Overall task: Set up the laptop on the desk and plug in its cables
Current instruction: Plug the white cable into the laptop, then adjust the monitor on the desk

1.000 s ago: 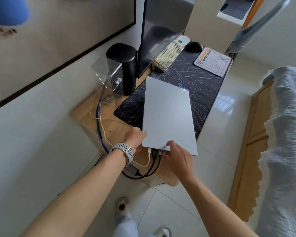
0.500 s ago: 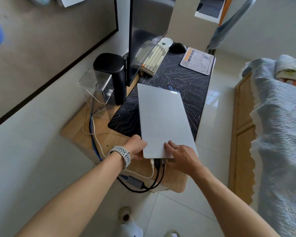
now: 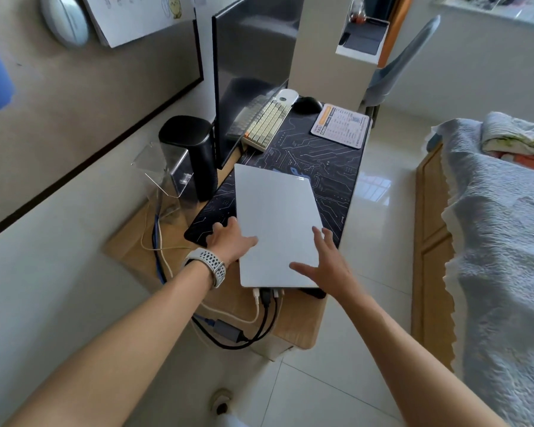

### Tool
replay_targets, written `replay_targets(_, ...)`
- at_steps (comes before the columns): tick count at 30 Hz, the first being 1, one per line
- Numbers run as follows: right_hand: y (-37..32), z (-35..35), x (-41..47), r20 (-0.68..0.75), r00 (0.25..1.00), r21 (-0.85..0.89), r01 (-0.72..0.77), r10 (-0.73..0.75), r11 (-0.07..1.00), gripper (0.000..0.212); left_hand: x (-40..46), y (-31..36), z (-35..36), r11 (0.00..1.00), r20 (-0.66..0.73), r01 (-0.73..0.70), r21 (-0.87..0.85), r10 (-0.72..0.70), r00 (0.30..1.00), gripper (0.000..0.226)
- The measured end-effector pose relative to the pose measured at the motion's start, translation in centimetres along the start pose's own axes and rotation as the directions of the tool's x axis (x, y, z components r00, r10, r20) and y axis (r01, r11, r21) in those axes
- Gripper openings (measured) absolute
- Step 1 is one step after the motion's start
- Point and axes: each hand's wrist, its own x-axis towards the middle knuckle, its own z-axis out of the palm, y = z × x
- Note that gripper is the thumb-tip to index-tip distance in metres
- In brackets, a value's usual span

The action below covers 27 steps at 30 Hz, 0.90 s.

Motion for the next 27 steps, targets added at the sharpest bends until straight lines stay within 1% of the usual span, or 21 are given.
replay_targets(1, 0.1, -1.0, -0.4, -0.024, 0.999, 0.138, -0.032, 0.036, 0.990, 0.094, -0.4, 0.6, 0.0, 1.000, -0.010, -0.016, -0.005, 0.016, 1.000, 0.044)
replay_targets(2, 0.4, -2.2, -0.9, -0.032, 0.997, 0.288, -0.059, 0.071, 0.956, 0.085, -0.8, 1.4, 0.0, 0.999, -0.029, -0.048, -0.022, 0.047, 0.998, 0.046)
replay_targets(3, 0.6, -3.6, -1.6, -0.019, 0.994, 0.450, -0.091, 0.111, 0.888, 0.073, -1.4, 2.2, -0.1, 0.994, -0.046, -0.078, -0.073, 0.075, 0.996, 0.046)
replay_targets(4, 0.9, -5.1, -2.4, 0.018, 0.989, 0.616, -0.129, 0.149, 0.777, 0.059, -2.1, 3.0, -0.2, 0.979, -0.067, -0.103, -0.178, 0.093, 0.993, 0.044)
replay_targets(5, 1.2, -6.7, -3.3, 0.059, 0.981, 0.753, -0.164, 0.183, 0.637, 0.046, -3.1, 4.0, -0.3, 0.937, -0.089, -0.118, -0.328, 0.093, 0.992, 0.040)
replay_targets(6, 1.7, -8.2, -4.3, 0.077, 0.975, 0.844, -0.174, 0.206, 0.507, 0.038, -4.2, 5.0, -0.4, 0.861, -0.112, -0.132, -0.491, 0.088, 0.990, 0.035)
replay_targets(7, 2.4, -9.6, -5.3, 0.066, 0.972, 0.892, -0.158, 0.224, 0.424, 0.034, -5.3, 6.1, -0.3, 0.767, -0.130, -0.142, -0.626, 0.077, 0.989, 0.028)
replay_targets(8, 3.2, -10.8, -6.4, 0.037, 0.971, 0.910, -0.130, 0.235, 0.394, 0.032, -6.4, 7.2, -0.1, 0.684, -0.144, -0.155, -0.712, 0.074, 0.987, 0.023)
replay_targets(9, 4.0, -12.0, -7.4, -0.001, 0.972, 0.910, -0.097, 0.236, 0.403, 0.030, -7.5, 8.3, 0.3, 0.634, -0.157, -0.172, -0.754, 0.081, 0.984, 0.020)
replay_targets(11, 5.8, -14.2, -9.0, -0.071, 0.972, 0.884, -0.042, 0.224, 0.465, 0.025, -9.3, 10.5, 1.3, 0.600, -0.178, -0.215, -0.771, 0.120, 0.977, 0.017)
replay_targets(14, 8.9, -17.5, -10.6, -0.133, 0.971, 0.844, 0.006, 0.198, 0.536, 0.021, -11.2, 13.9, 3.2, 0.609, -0.182, -0.254, -0.751, 0.179, 0.967, 0.018)
replay_targets(16, 10.2, -18.9, -11.1, -0.148, 0.973, 0.827, 0.024, 0.178, 0.561, 0.018, -11.7, 15.4, 3.8, 0.616, -0.194, -0.269, -0.741, 0.187, 0.963, 0.022)
replay_targets(21, 14.1, -21.8, -11.2, -0.195, 0.969, 0.810, 0.072, 0.151, 0.583, 0.016, -11.2, 19.1, 5.9, 0.627, -0.188, -0.283, -0.726, 0.215, 0.958, 0.019)
replay_targets(27, 18.6, -23.9, -8.3, -0.190, 0.972, 0.790, 0.067, 0.139, 0.609, 0.015, -7.5, 21.8, 8.3, 0.627, -0.177, -0.265, -0.732, 0.201, 0.963, 0.015)
